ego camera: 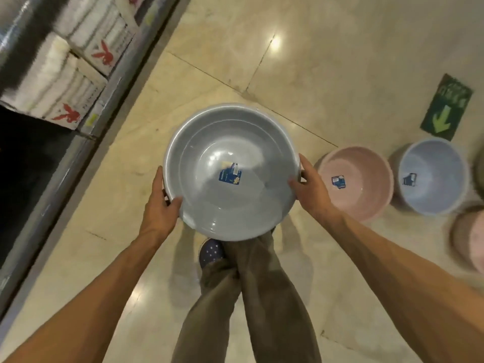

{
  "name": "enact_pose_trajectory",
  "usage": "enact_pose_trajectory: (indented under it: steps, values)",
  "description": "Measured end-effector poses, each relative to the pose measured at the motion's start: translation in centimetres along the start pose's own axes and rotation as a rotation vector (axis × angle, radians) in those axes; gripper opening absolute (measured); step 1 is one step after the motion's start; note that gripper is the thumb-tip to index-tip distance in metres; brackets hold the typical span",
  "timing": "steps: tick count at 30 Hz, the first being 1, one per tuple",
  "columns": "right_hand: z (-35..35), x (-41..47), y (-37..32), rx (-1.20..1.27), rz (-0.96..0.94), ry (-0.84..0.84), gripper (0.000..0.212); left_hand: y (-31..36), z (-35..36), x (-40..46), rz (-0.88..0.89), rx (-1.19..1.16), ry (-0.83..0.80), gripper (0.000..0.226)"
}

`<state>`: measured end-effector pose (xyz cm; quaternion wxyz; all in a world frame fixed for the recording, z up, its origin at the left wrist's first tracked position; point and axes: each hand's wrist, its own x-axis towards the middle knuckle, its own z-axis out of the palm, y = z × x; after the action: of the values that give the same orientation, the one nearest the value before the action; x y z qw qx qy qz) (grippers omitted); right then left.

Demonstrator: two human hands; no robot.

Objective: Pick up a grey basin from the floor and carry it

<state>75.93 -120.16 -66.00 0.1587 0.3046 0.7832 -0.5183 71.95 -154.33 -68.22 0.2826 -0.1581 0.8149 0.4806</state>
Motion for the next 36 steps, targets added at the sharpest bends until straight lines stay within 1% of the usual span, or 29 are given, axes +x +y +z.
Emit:
enact_pose_trajectory:
  steps: [6, 12, 15, 17, 22, 28, 32, 36]
  values:
    - [-9.0, -4.8, 4.4, 0.045, 0.091, 0.157, 0.055, 6.8, 7.4, -1.5, 0.153, 0.144, -0.171, 0.082]
    - [-16.6, -7.4, 12.7, 0.117, 0.248, 0.263, 0.062, 12.0, 16.9, -2.0, 0.242, 0.282, -0.345, 0.077]
    - [-20.1, -8.3, 16.3, 0.203, 0.338, 0.310, 0.064, 14.3, 22.5, -2.1, 0.262, 0.377, -0.389, 0.075]
    - [-22.3, -8.8, 19.0, 0.269, 0.386, 0.341, 0.067, 15.6, 26.2, -2.4, 0.247, 0.407, -0.434, 0.078]
    - [-27.2, -9.9, 23.0, 0.356, 0.485, 0.375, 0.067, 18.5, 34.2, -2.9, 0.225, 0.517, -0.513, 0.081]
    - [-29.5, -8.2, 26.8, 0.459, 0.596, 0.406, 0.068, 20.5, 40.5, -0.9, 0.223, 0.598, -0.553, 0.074]
    - [-28.9, -4.7, 29.2, 0.514, 0.624, 0.429, 0.069, 20.8, 43.5, 2.8, 0.219, 0.671, -0.548, 0.073]
    - [-27.3, -1.0, 31.0, 0.562, 0.650, 0.469, 0.068, 20.4, 46.1, 7.1, 0.255, 0.758, -0.559, 0.072]
